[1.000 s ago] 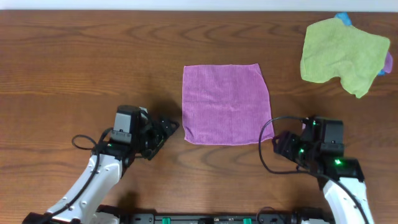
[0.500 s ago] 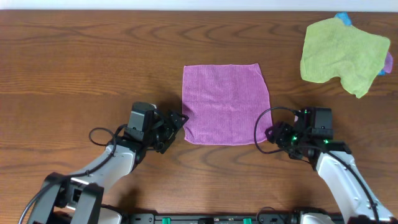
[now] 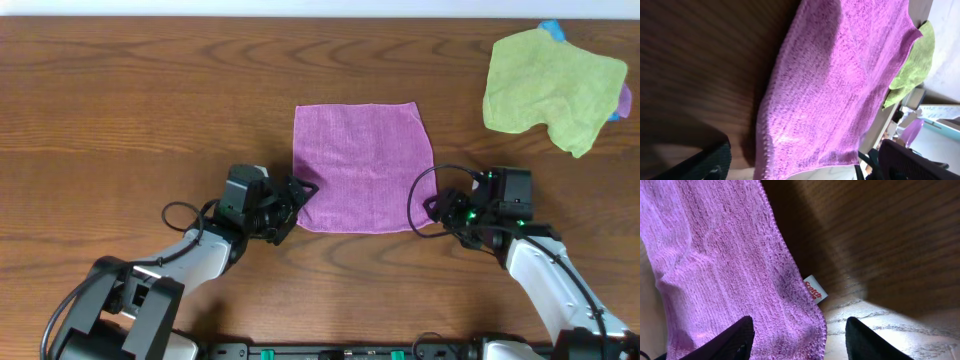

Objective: Fold the cloth
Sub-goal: 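Move both grippers to the purple cloth's near corners and grasp them, then hold the near corners with both grippers and pull them toward the robot, then lift the near edge with both grippers and fold it over toward the far edge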

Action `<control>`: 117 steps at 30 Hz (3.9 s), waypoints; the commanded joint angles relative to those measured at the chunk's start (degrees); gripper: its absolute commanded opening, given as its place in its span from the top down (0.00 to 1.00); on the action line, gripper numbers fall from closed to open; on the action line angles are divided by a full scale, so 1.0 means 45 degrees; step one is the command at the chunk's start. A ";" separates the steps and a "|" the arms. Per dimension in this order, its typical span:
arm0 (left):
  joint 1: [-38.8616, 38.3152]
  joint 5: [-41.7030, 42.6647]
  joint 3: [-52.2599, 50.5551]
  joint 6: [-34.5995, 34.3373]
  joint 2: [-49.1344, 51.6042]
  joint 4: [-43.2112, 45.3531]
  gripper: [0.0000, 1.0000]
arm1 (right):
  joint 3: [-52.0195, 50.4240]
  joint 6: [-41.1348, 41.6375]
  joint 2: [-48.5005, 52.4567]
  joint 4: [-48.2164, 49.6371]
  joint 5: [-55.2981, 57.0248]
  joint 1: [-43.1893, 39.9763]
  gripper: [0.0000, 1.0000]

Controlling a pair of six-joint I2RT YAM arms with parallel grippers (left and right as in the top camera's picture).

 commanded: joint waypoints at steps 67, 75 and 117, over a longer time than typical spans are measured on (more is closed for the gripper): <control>-0.0180 0.2312 -0.0053 0.3725 0.0272 -0.1404 0.94 | -0.1574 0.1209 -0.0136 0.1525 -0.1107 0.1831 0.99; -0.0180 0.2283 -0.0049 0.4750 -0.1792 -0.4294 0.94 | -0.1574 0.1224 -0.2161 -0.0568 -0.1180 0.1860 0.99; -0.0185 -0.2433 0.1928 0.2715 -0.1098 -0.1841 0.94 | -0.1559 0.2477 -0.1836 0.4454 0.1083 0.2137 0.99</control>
